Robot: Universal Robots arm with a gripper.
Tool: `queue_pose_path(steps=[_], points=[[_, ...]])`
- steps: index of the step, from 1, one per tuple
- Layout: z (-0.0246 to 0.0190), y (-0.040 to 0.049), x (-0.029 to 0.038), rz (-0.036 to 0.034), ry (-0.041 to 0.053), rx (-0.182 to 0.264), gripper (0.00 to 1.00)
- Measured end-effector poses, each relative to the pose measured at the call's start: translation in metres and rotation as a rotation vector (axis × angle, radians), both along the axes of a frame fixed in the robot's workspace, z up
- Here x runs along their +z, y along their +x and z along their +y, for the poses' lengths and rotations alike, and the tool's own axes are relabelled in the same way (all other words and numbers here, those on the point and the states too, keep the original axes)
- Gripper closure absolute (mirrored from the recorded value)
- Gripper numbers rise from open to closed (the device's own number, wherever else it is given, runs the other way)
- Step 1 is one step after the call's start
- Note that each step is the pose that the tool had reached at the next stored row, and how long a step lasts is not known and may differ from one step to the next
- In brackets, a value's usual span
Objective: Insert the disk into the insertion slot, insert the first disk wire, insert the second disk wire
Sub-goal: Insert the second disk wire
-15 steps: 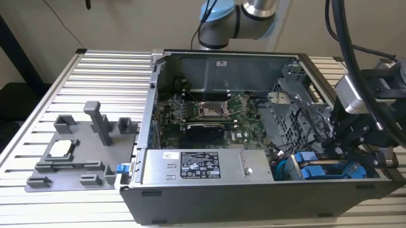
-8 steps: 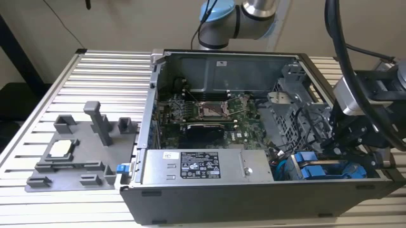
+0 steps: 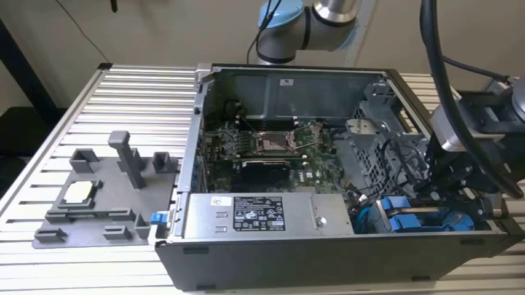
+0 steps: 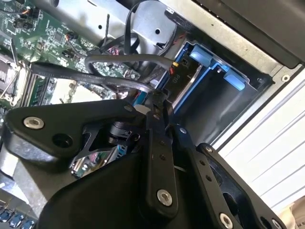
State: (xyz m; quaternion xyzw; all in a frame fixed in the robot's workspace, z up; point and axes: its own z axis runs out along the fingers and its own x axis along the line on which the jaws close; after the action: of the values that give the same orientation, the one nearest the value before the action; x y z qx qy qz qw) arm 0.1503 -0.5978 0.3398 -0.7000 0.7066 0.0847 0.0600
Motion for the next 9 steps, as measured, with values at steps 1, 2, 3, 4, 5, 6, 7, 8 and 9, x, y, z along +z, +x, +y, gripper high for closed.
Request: queue_pose_path(steps=[1,2,3,4,5,6,7,8,9], points=[[0.0000,0.0003,-0.0005,0.0000,0.0009,0.000,0.84],[0.0001,0.0005,-0.0010,0.0000,0.0014,0.000,0.84],[0.0001,0.0007,-0.0014,0.0000,0.0018,0.000,0.84],[0.0001,0.0008,-0.0018,0.0000,0.0021,0.000,0.84],[0.0001,0.0009,-0.0023,0.0000,0.0022,0.000,0.84],[0.0001,0.0011,-0.0027,0.0000,0.0023,0.000,0.84],[0.0001,0.0011,-0.0033,0.0000,0.0023,0.000,0.84],[0.0001,0.0012,-0.0037,0.0000,0.0022,0.000,0.84],[0.0001,0.0012,-0.0042,0.0000,0.0022,0.000,0.84]])
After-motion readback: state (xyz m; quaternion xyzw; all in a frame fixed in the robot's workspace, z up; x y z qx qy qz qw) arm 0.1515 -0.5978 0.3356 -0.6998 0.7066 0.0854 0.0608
